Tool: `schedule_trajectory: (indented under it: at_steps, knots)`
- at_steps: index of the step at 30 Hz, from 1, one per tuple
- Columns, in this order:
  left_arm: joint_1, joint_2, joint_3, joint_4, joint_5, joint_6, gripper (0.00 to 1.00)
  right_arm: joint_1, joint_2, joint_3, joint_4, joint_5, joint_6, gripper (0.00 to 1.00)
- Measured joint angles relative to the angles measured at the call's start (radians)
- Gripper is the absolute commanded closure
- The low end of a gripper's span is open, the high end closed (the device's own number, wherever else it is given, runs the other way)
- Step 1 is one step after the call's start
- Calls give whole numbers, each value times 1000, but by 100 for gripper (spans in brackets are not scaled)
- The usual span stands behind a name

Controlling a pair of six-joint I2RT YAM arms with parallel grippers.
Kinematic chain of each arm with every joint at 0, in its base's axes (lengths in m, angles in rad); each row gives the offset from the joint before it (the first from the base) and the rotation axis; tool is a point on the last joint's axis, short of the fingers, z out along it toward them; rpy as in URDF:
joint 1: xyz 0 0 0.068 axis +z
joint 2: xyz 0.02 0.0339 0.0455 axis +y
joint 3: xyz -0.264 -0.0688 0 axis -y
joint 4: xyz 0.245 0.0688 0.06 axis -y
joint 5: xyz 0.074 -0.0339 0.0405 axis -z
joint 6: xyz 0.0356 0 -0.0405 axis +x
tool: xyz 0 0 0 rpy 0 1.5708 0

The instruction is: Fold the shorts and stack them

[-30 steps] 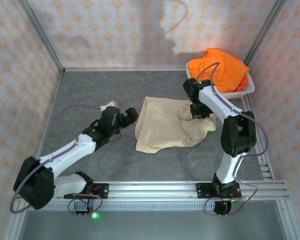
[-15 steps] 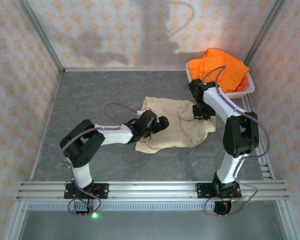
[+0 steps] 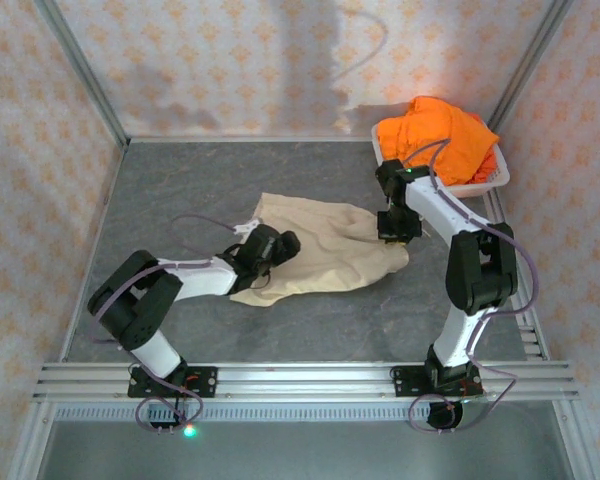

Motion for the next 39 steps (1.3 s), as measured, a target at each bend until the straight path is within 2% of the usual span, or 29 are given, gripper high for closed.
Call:
schedule_trajectory:
  at_steps: [3,8,12,15,19,21,22,26,32,35,39]
  knots:
    - [27,-31,-11,-60,-21,41,0,3,35,0,19,-65,5,84]
    - [56,-53,-11,-144,-36,94,0,4,113,14,27,-138,11,56]
    - [79,-61,-16,-167,-47,111,0,3,88,3,62,-189,29,35]
    - [80,-62,-16,-171,-47,111,0,-5,-25,-79,134,-217,66,31]
    - [80,-62,-16,-171,-47,111,0,-55,-262,-263,240,-285,146,26]
    - [80,-62,-16,-171,-47,111,0,-87,-373,-369,308,-317,190,7]
    - [80,-62,-16,-171,-47,111,0,-98,-426,-433,352,-332,210,3]
    - [80,-62,-16,-171,-47,111,0,-97,-548,-630,498,-381,280,4]
    - [80,-63,-16,-171,-47,111,0,-92,-578,-791,761,-438,350,10]
    - [80,-64,-18,-169,-47,111,0,-67,-569,-815,856,-459,374,19]
    - [80,-68,-22,-169,-47,111,0,-12,-550,-812,924,-477,391,39]
